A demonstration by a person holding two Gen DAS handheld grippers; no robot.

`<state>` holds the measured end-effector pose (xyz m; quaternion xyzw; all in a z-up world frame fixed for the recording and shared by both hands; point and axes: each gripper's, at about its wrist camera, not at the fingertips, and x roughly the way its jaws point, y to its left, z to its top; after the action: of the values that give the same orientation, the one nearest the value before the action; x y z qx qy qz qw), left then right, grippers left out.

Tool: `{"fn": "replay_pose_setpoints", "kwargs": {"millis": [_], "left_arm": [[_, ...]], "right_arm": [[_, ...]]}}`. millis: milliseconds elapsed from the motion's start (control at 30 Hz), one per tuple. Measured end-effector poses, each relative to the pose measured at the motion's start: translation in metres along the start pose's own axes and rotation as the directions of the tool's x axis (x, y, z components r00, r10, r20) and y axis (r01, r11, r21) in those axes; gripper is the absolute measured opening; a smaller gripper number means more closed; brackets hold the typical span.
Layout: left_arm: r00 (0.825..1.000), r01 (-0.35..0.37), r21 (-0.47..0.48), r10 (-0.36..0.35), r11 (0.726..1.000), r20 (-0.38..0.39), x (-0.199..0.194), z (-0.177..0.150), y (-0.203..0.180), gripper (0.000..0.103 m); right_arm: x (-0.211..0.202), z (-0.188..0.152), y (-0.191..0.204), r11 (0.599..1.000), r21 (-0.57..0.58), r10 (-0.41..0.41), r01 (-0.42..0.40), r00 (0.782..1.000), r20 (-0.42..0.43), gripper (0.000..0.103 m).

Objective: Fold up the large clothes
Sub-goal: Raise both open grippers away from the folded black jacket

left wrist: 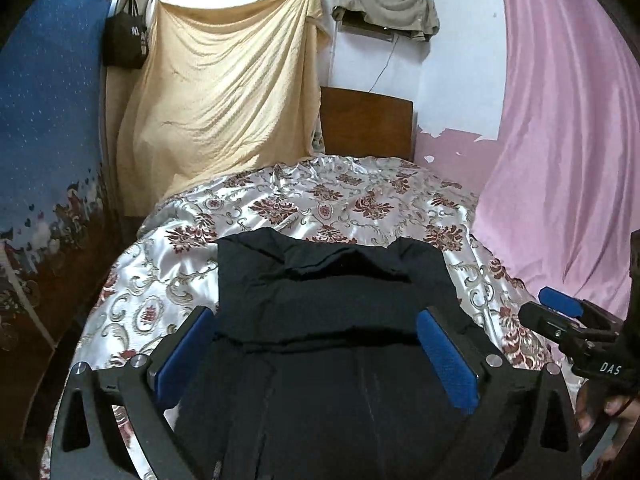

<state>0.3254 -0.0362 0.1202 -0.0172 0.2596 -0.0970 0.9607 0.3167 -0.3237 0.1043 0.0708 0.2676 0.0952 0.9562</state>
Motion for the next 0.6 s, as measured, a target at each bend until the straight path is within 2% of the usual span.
{"fn": "replay_pose_setpoints", "kwargs": {"millis": [167, 267, 333, 600], "left_arm": [[1.0, -0.009, 0.011, 0.009, 1.0, 0.013, -0.029, -0.01, -0.002, 0.102], [1.0, -0.023, 0.029, 0.022, 0.999, 0.019, -0.044, -0.018, -0.003, 0.102], [0.999, -0.03, 0.041, 0.029, 0.999, 0.019, -0.054, -0.024, -0.005, 0.102], [0.999, -0.049, 0.075, 0.05, 0.996, -0.011, -0.08, -0.056, -0.004, 0.102]], "right_arm": [[-0.033, -0.012, 0.01, 1.0, -0.002, 0.003, -0.003, 1.0, 0.013, 0.087], [-0.05, -0.02, 0.015, 1.0, -0.014, -0.002, 0.002, 1.0, 0.021, 0.094], [-0.061, -0.025, 0.019, 1.0, -0.028, -0.009, 0.009, 1.0, 0.025, 0.095], [-0.101, -0.055, 0.029, 0.997, -0.063, -0.044, 0.044, 0.999, 0.008, 0.101]]}}
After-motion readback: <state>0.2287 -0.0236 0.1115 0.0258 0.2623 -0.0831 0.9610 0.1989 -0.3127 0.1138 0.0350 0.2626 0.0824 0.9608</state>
